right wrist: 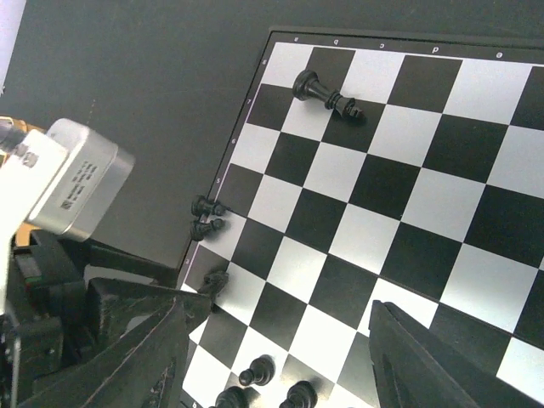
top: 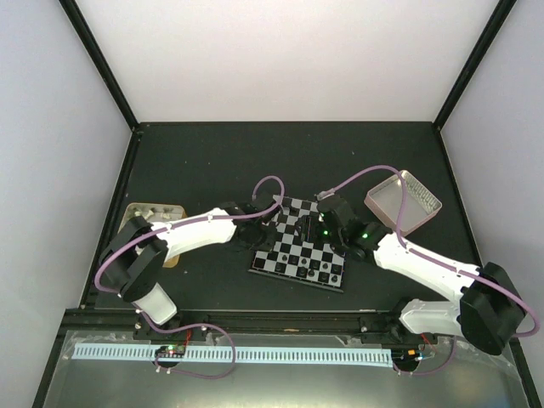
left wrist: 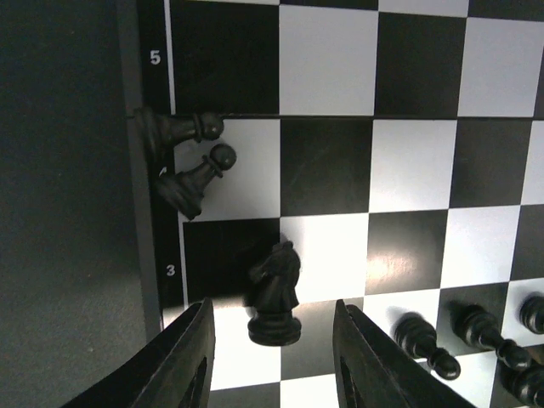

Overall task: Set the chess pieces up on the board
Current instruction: Pick up the chess piece from the chessboard.

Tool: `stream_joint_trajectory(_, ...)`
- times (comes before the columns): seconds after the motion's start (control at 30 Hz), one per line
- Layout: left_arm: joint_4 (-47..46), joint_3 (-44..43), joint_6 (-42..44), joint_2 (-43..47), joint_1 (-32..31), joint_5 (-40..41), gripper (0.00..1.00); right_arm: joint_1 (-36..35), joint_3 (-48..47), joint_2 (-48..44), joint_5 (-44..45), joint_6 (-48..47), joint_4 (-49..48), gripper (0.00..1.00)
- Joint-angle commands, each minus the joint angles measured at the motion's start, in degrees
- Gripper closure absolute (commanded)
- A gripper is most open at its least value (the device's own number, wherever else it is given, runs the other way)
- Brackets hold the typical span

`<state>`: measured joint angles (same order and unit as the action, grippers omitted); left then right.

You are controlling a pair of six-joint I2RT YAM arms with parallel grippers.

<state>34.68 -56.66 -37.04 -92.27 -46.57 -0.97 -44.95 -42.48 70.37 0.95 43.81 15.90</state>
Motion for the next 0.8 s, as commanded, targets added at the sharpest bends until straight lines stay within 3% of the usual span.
stream_joint_trajectory(0.0, 0.87, -3.6, 1.05, -1.94, 0.33, -0.93, 0.62, 0.13, 0.79, -1.75, 0.46, -0.27, -0.15, 0.41)
stream_joint_trajectory(0.57, 8.37, -7.85, 0.41, -7.92, 0.32, -2.83, 0.67, 0.07, 1.97, -6.74, 2.23, 0.33, 0.94, 0.41)
stream_joint_trajectory(0.77, 9.9, -8.98, 0.36, -9.14, 0.27, -3.71, 0.85, 0.13, 1.7, -8.69, 3.36, -0.29, 2.07, 0.41)
